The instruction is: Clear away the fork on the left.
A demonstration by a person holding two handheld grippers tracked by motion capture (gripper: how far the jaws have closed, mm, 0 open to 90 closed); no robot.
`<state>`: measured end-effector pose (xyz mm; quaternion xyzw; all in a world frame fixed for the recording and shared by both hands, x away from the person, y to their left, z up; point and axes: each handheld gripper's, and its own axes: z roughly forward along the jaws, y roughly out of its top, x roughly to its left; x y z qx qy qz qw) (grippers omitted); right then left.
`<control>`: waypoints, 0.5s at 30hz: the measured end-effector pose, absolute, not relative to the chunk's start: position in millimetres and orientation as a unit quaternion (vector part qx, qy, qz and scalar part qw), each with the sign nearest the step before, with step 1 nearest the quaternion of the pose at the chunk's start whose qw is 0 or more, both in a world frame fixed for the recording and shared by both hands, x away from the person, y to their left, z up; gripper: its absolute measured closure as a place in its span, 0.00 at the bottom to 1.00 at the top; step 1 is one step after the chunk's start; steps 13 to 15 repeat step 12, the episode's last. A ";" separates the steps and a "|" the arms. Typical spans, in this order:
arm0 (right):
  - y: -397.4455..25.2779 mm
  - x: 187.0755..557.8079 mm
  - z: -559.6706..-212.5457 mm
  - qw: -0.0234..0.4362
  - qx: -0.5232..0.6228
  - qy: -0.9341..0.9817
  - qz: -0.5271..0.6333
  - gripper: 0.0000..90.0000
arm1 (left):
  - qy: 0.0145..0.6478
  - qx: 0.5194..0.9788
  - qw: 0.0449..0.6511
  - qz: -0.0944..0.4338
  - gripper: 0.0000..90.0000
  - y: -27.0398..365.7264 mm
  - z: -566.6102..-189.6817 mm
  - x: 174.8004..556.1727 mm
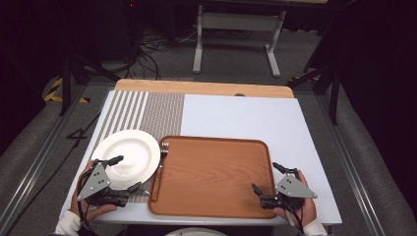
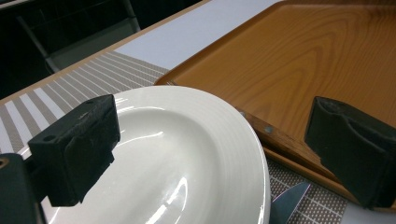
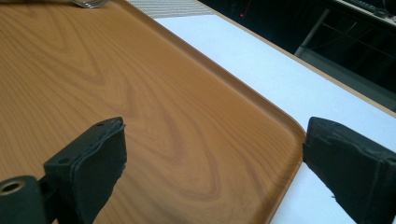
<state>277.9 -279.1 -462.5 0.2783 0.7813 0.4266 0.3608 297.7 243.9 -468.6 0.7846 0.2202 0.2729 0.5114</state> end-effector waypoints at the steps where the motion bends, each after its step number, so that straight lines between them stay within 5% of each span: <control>1: -279.4 278.0 -462.6 0.361 0.279 0.781 0.427 0.08 | 0.220 0.784 0.512 0.273 0.05 243.8 -468.6 297.8; 15: -280.2 279.0 -462.8 0.361 0.281 0.779 0.429 0.08 | 0.210 0.791 0.512 0.261 0.05 241.2 -469.4 299.3</control>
